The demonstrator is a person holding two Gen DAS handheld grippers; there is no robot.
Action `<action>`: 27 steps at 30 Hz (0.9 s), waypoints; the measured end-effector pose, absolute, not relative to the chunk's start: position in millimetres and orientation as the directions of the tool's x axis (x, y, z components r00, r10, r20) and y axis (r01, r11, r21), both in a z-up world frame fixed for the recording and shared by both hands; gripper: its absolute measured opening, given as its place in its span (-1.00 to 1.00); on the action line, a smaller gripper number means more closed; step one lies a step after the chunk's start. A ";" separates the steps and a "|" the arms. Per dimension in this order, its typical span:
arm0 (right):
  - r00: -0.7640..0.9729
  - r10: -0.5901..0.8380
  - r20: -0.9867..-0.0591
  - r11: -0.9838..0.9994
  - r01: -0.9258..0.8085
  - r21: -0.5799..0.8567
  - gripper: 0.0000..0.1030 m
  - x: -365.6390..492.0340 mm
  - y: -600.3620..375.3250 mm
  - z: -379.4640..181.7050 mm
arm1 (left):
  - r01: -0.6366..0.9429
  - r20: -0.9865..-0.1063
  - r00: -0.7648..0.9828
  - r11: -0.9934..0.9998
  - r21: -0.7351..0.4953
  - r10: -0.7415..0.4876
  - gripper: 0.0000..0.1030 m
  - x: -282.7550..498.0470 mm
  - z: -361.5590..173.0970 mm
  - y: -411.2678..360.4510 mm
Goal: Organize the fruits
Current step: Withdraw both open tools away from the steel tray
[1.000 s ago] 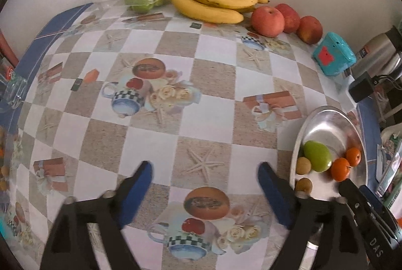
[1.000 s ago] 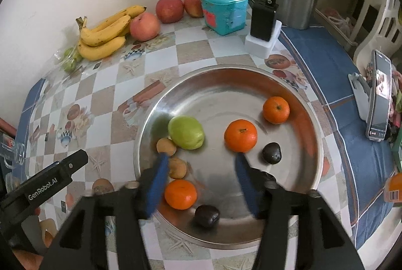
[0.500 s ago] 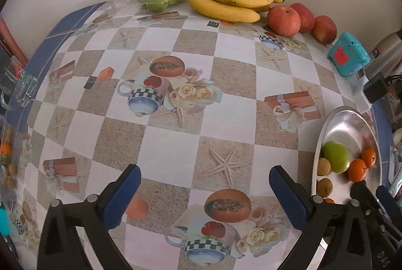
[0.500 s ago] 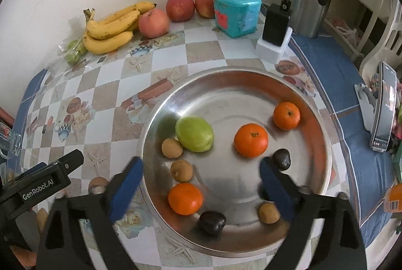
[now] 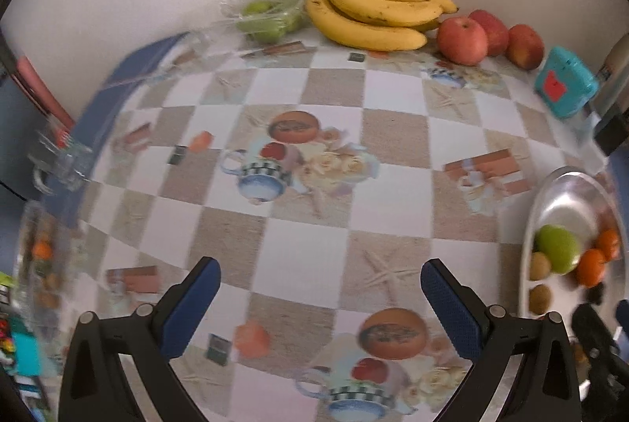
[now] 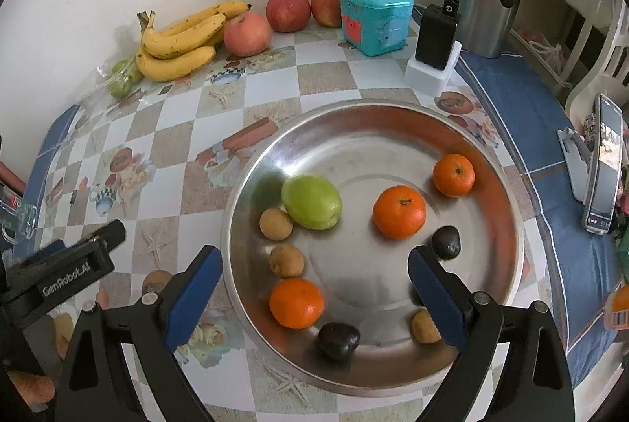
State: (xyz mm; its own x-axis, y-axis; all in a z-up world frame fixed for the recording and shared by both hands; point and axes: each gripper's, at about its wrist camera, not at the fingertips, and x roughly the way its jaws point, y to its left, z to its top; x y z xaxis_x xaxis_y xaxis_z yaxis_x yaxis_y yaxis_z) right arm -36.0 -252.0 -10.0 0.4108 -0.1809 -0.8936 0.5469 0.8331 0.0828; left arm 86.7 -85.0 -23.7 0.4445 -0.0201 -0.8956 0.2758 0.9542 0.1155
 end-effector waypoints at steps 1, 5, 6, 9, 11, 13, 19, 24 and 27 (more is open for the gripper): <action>0.408 -0.183 -0.894 0.834 0.546 0.079 0.86 -37.6 -251.0 -10.1 | 0.271 -0.896 0.444 0.954 0.128 -0.006 1.00 86.3 -24.7 -83.5; 0.417 -0.184 -0.890 0.831 0.550 0.085 0.86 -47.8 -248.0 -9.1 | 0.264 -0.898 0.440 0.955 0.136 0.006 1.00 79.5 -24.6 -74.5; 0.418 -0.184 -0.890 0.831 0.550 0.087 0.86 -50.3 -247.1 -9.2 | 0.264 -0.899 0.437 0.955 0.137 0.008 1.00 77.2 -24.0 -73.6; 0.421 -0.186 -0.888 0.830 0.551 0.088 0.86 -60.0 -243.2 -9.2 | 0.262 -0.906 0.424 0.956 0.134 0.011 1.00 68.0 -22.8 -65.8; 0.422 -0.187 -0.887 0.829 0.552 0.088 0.86 -66.9 -239.4 -9.3 | 0.263 -0.909 0.417 0.955 0.136 0.014 1.00 60.4 -21.3 -60.7; 0.424 -0.183 -0.887 0.833 0.546 0.089 0.86 -73.5 -234.1 -9.0 | 0.269 -0.914 0.404 0.954 0.134 0.015 1.00 53.1 -20.6 -55.5; 0.426 -0.190 -0.885 0.843 0.533 0.076 0.86 -96.6 -217.6 -8.4 | 0.275 -0.931 0.365 0.954 0.121 0.013 1.00 28.4 -17.9 -38.0; 0.425 -0.187 -0.885 0.850 0.522 0.071 0.86 -112.4 -205.7 -9.9 | 0.279 -0.918 0.397 0.952 0.128 0.007 1.00 9.8 -4.8 -26.3; 0.432 -0.185 -0.883 0.855 0.514 0.072 0.86 -118.8 -199.9 -8.4 | 0.282 -0.912 0.410 0.952 0.116 -0.010 1.00 -0.5 2.7 -18.9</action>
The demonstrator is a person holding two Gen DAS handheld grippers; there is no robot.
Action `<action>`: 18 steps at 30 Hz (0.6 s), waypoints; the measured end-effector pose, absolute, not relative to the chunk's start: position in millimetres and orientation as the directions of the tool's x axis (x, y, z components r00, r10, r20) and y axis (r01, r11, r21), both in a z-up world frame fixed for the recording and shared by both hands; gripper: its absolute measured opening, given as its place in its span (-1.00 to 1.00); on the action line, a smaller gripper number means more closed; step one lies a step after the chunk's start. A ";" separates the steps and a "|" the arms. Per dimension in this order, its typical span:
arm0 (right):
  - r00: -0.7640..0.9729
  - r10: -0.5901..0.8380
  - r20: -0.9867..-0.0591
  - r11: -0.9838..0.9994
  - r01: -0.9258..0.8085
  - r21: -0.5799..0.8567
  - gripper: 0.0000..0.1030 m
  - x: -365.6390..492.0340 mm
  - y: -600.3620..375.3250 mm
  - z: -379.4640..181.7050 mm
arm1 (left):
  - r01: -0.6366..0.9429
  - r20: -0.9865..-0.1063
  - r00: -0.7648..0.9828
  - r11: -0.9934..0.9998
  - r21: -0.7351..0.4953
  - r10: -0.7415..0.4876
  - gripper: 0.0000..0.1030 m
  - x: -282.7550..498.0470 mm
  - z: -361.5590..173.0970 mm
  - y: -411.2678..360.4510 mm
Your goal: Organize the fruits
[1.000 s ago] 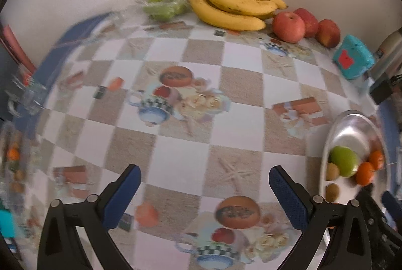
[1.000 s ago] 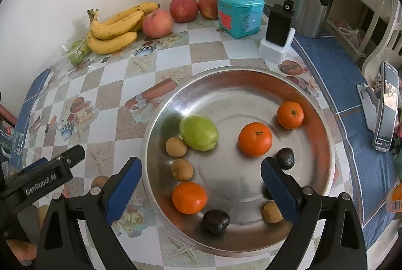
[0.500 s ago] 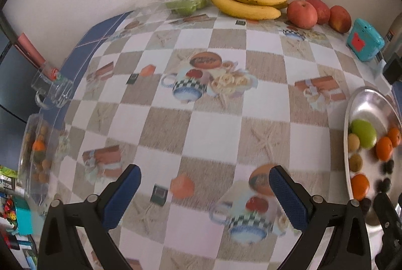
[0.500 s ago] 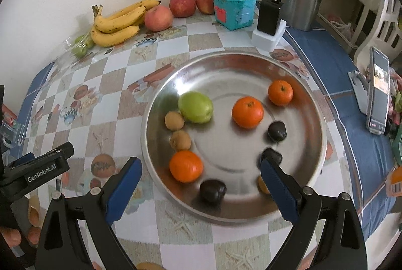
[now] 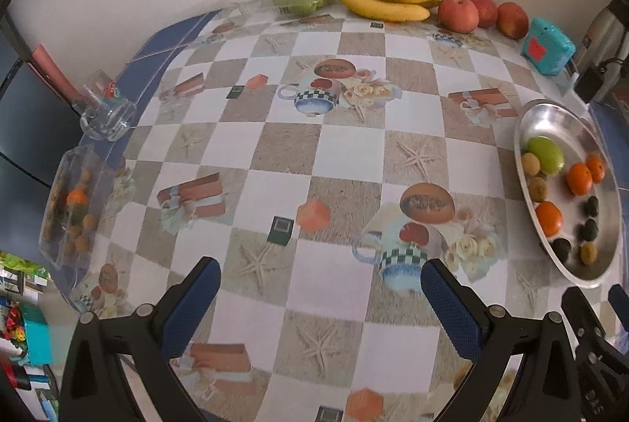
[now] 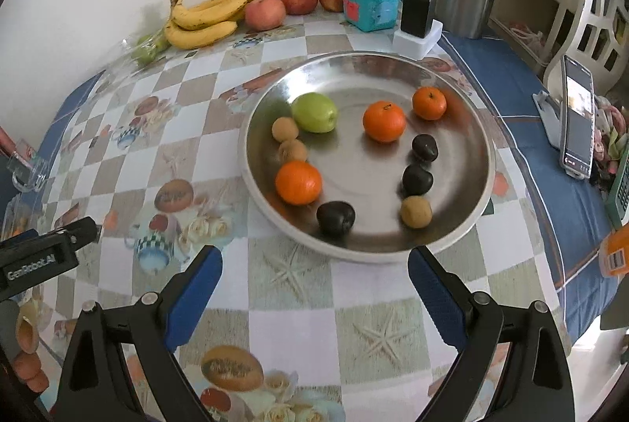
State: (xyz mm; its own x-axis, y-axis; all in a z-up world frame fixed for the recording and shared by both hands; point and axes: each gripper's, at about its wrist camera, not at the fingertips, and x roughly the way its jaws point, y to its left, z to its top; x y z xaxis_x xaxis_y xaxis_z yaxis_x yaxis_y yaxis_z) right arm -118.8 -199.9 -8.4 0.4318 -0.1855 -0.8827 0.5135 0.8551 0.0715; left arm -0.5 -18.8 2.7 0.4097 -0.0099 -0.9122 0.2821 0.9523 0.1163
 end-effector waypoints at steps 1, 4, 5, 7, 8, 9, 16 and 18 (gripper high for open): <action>0.434 -0.188 -0.881 0.857 0.511 0.069 0.86 -120.5 -198.0 -7.5 | 0.285 -0.910 0.414 0.952 0.112 -0.017 1.00 -5.1 4.9 -16.5; 0.441 -0.195 -0.876 0.860 0.507 0.064 0.86 -125.3 -193.2 -4.5 | 0.297 -0.907 0.419 0.950 0.096 -0.039 1.00 -14.3 9.4 -11.5; 0.447 -0.192 -0.874 0.860 0.506 0.070 0.86 -126.9 -192.6 -3.1 | 0.301 -0.906 0.421 0.949 0.091 -0.047 1.00 -17.6 10.9 -10.0; 0.458 -0.192 -0.868 0.859 0.506 0.077 0.86 -128.9 -192.3 -0.6 | 0.307 -0.904 0.423 0.947 0.090 -0.051 1.00 -22.1 12.6 -9.0; 0.463 -0.195 -0.865 0.858 0.508 0.078 0.86 -129.8 -192.3 0.8 | 0.312 -0.905 0.423 0.946 0.089 -0.054 1.00 -23.8 13.4 -9.1; 0.464 -0.196 -0.864 0.858 0.508 0.078 0.86 -129.8 -192.4 1.2 | 0.315 -0.905 0.421 0.945 0.086 -0.058 1.00 -24.4 13.8 -9.1; 0.450 -0.186 -0.874 0.862 0.502 0.075 0.86 -127.2 -191.1 -2.0 | 0.312 -0.912 0.403 0.948 0.061 -0.074 1.00 -23.2 15.5 -7.1; 0.446 -0.184 -0.876 0.864 0.498 0.072 0.86 -126.4 -190.4 -2.4 | 0.317 -0.914 0.394 0.948 0.038 -0.095 1.00 -23.4 16.3 -6.4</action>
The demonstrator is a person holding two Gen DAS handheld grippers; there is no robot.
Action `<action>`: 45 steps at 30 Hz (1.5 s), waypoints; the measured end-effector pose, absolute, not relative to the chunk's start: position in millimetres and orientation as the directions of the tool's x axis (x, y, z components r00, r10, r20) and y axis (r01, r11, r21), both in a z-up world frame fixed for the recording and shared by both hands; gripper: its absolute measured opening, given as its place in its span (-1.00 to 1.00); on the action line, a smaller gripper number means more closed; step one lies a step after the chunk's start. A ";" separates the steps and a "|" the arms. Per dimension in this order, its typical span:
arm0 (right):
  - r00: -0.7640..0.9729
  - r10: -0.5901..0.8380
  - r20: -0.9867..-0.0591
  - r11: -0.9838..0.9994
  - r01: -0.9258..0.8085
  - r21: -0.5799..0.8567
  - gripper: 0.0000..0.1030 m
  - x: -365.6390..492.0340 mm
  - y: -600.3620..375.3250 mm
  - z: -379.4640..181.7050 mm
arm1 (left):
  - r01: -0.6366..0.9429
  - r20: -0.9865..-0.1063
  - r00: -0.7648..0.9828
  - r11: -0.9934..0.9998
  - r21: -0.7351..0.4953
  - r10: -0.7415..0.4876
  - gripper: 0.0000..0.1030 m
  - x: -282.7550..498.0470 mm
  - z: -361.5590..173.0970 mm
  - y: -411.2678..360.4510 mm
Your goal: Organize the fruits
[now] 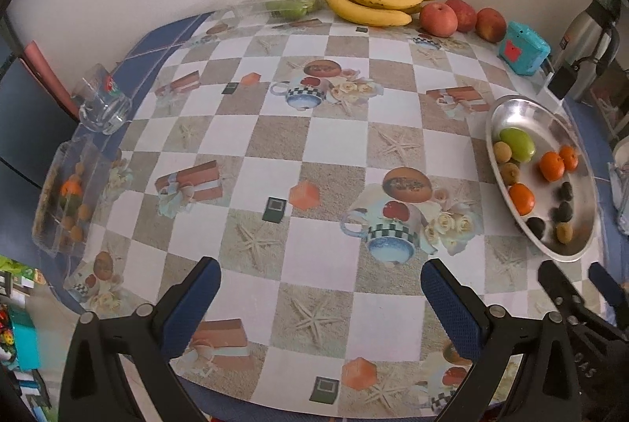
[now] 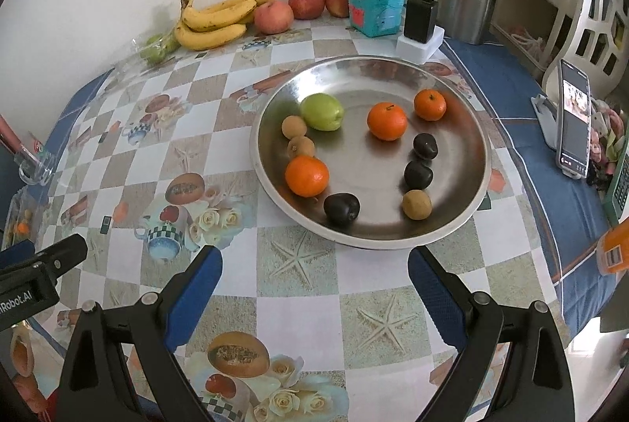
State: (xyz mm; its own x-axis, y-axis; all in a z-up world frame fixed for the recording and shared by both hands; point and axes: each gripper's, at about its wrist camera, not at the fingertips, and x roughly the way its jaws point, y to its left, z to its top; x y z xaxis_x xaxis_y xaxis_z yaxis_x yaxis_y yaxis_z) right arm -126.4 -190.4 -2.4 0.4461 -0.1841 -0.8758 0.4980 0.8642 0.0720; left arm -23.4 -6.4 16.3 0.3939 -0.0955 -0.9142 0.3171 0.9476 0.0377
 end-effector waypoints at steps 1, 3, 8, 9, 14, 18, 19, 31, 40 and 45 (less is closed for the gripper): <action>0.444 -0.183 -0.877 0.866 0.495 0.071 0.86 -125.9 -190.0 -2.8 | 0.320 -0.914 0.392 0.947 0.030 -0.104 1.00 -23.6 17.1 -6.2; 0.442 -0.181 -0.879 0.869 0.491 0.067 0.86 -124.8 -189.1 -3.2 | 0.324 -0.913 0.395 0.945 0.033 -0.103 1.00 -24.2 18.2 -7.4; 0.441 -0.182 -0.879 0.868 0.492 0.067 0.86 -125.1 -190.0 -2.8 | 0.328 -0.921 0.382 0.943 0.051 -0.083 1.00 -23.3 14.2 -9.8; 0.441 -0.182 -0.879 0.868 0.493 0.068 0.86 -125.1 -189.9 -2.9 | 0.328 -0.921 0.381 0.943 0.052 -0.082 1.00 -23.1 13.7 -9.5; 0.437 -0.183 -0.880 0.865 0.497 0.067 0.86 -125.7 -191.9 -2.8 | 0.329 -0.925 0.372 0.943 0.060 -0.071 1.00 -23.1 10.5 -9.8; 0.436 -0.186 -0.880 0.861 0.504 0.068 0.86 -126.7 -193.6 -2.6 | 0.330 -0.930 0.363 0.941 0.068 -0.060 1.00 -22.5 7.3 -10.3; 0.435 -0.187 -0.881 0.860 0.506 0.067 0.86 -126.8 -194.2 -2.6 | 0.331 -0.930 0.362 0.941 0.069 -0.059 1.00 -22.5 6.9 -10.3; 0.430 -0.189 -0.883 0.851 0.520 0.071 0.86 -127.9 -196.9 -2.6 | 0.330 -0.933 0.355 0.942 0.068 -0.058 1.00 -21.3 5.8 -10.3; 0.426 -0.189 -0.885 0.851 0.520 0.069 0.86 -128.0 -197.3 -3.4 | 0.318 -0.931 0.361 0.946 0.064 -0.059 1.00 -21.4 7.5 -8.5; 0.422 -0.186 -0.887 0.853 0.518 0.067 0.86 -127.9 -197.7 -4.3 | 0.313 -0.931 0.360 0.948 0.060 -0.060 1.00 -20.8 7.4 -7.5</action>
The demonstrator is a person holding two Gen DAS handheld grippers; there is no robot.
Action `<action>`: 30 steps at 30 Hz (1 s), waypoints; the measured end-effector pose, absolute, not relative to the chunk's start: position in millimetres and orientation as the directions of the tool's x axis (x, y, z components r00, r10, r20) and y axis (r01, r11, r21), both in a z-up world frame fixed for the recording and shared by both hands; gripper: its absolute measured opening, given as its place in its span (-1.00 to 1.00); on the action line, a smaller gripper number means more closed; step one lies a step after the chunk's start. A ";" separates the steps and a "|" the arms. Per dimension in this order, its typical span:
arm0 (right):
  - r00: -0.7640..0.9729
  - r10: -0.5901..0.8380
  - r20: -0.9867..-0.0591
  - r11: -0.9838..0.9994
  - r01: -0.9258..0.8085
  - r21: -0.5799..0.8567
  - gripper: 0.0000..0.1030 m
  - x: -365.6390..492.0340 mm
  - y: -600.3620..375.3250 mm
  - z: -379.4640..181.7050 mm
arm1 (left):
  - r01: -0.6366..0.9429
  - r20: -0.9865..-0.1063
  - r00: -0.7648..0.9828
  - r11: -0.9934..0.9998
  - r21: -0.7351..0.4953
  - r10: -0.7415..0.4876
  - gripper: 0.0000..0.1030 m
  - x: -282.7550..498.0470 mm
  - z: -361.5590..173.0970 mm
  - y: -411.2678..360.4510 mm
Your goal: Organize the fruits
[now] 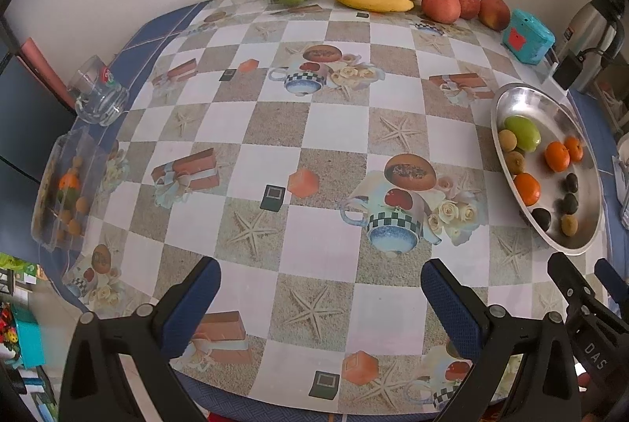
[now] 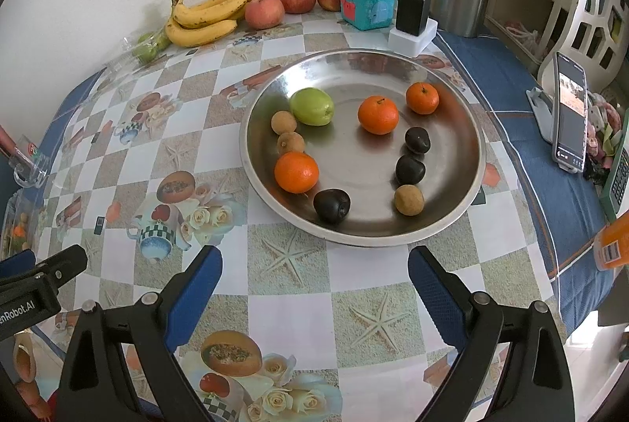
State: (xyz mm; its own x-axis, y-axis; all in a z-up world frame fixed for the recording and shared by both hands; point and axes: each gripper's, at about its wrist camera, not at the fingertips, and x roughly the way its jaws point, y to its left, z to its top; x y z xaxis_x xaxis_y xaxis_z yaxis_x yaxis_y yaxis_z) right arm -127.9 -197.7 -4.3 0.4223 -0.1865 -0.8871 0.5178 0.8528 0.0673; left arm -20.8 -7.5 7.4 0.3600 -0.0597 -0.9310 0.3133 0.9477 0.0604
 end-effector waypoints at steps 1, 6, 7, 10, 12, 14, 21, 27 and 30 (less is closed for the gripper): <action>0.422 -0.186 -0.887 0.853 0.518 0.067 0.86 -127.9 -197.6 -4.3 | 0.311 -0.932 0.358 0.949 0.059 -0.060 1.00 -20.3 6.9 -7.1; 0.421 -0.186 -0.888 0.853 0.518 0.067 0.86 -128.0 -197.2 -4.8 | 0.309 -0.933 0.356 0.950 0.057 -0.060 1.00 -20.3 7.0 -6.7; 0.421 -0.187 -0.887 0.853 0.518 0.067 0.86 -128.0 -197.2 -4.8 | 0.309 -0.932 0.357 0.949 0.058 -0.059 1.00 -20.1 6.8 -6.5; 0.421 -0.186 -0.888 0.853 0.518 0.066 0.86 -127.8 -197.2 -5.1 | 0.309 -0.932 0.357 0.949 0.058 -0.059 1.00 -19.9 6.8 -6.4; 0.421 -0.186 -0.888 0.853 0.518 0.067 0.86 -127.8 -197.2 -4.7 | 0.308 -0.932 0.356 0.950 0.058 -0.059 1.00 -19.9 6.9 -6.7; 0.421 -0.186 -0.888 0.853 0.518 0.067 0.86 -127.6 -197.2 -4.7 | 0.308 -0.932 0.356 0.950 0.058 -0.059 1.00 -19.9 6.8 -6.9; 0.419 -0.185 -0.889 0.853 0.517 0.066 0.86 -127.5 -197.2 -5.6 | 0.309 -0.932 0.357 0.949 0.060 -0.058 1.00 -19.8 6.9 -7.1; 0.419 -0.185 -0.889 0.854 0.517 0.066 0.86 -127.5 -197.3 -5.9 | 0.308 -0.932 0.358 0.950 0.060 -0.057 1.00 -19.7 6.8 -6.9; 0.418 -0.185 -0.889 0.854 0.517 0.066 0.86 -127.6 -197.3 -6.0 | 0.308 -0.932 0.358 0.950 0.060 -0.057 1.00 -19.7 6.8 -6.9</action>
